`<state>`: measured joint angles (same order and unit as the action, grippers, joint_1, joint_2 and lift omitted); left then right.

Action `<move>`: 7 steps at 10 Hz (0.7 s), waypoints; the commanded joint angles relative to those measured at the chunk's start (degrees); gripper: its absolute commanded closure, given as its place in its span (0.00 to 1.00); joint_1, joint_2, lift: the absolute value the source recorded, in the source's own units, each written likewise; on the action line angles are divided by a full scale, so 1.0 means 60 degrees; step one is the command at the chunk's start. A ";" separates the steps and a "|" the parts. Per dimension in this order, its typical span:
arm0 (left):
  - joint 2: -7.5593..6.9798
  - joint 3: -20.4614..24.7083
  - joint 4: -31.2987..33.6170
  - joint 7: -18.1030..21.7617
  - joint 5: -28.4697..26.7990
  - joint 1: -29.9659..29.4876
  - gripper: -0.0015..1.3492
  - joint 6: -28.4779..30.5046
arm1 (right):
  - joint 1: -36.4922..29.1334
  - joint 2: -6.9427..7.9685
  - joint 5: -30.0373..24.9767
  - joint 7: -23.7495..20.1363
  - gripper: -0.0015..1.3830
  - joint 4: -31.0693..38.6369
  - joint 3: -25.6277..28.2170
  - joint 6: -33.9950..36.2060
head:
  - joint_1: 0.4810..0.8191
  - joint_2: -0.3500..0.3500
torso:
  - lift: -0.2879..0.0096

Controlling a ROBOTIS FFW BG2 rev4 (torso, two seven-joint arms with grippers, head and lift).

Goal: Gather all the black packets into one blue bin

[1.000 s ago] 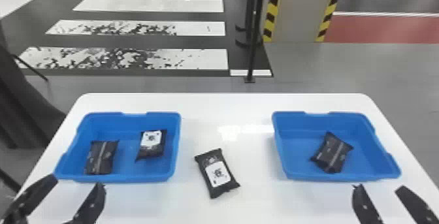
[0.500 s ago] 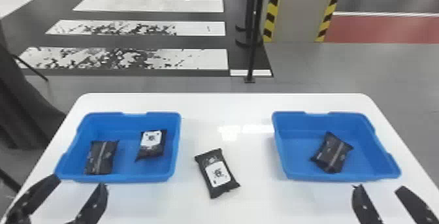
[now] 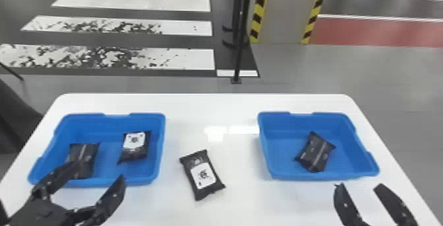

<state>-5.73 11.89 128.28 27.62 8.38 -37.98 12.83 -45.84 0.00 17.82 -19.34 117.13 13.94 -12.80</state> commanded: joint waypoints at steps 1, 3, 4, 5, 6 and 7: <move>-0.0495 -0.0858 -0.0158 0.0025 -0.0387 0.0892 0.07 0.1049 | 0.0000 0.0009 0.0019 0.0000 0.17 -0.0011 0.0000 0.0000 | 0.63 0.34 | 0.60; -0.1272 -0.2553 -0.0861 -0.0004 -0.0787 0.2627 0.07 0.2057 | 0.0023 0.0009 0.0038 0.0000 0.17 -0.0034 -0.0019 0.0000 | 0.63 0.25 | 0.60; -0.1418 -0.3182 -0.1752 -0.0077 -0.0920 0.3588 0.08 0.2385 | 0.0047 0.0009 0.0058 0.0000 0.17 -0.0058 -0.0057 0.0000 | 0.63 0.18 | 0.60; -0.1433 -0.3791 -0.3135 -0.0151 -0.0939 0.4713 0.08 0.2830 | 0.0047 0.0009 0.0096 0.0000 0.17 -0.0105 -0.0057 0.0000 | 0.63 0.14 | 0.60; -0.1374 -0.4381 -0.4143 -0.0268 -0.1168 0.5650 0.08 0.3275 | 0.0094 0.0009 0.0096 0.0000 0.17 -0.0151 -0.0076 0.0000 | 0.63 0.12 | 0.60; -0.1359 -0.5105 -0.4893 -0.0312 -0.1529 0.6541 0.07 0.3252 | 0.0117 0.0009 0.0115 -0.0014 0.17 -0.0151 -0.0076 0.0000 | 0.63 0.11 | 0.60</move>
<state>-13.95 -16.38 101.66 25.74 0.36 -1.80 32.08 -45.26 0.00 18.47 -19.39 116.23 13.49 -12.80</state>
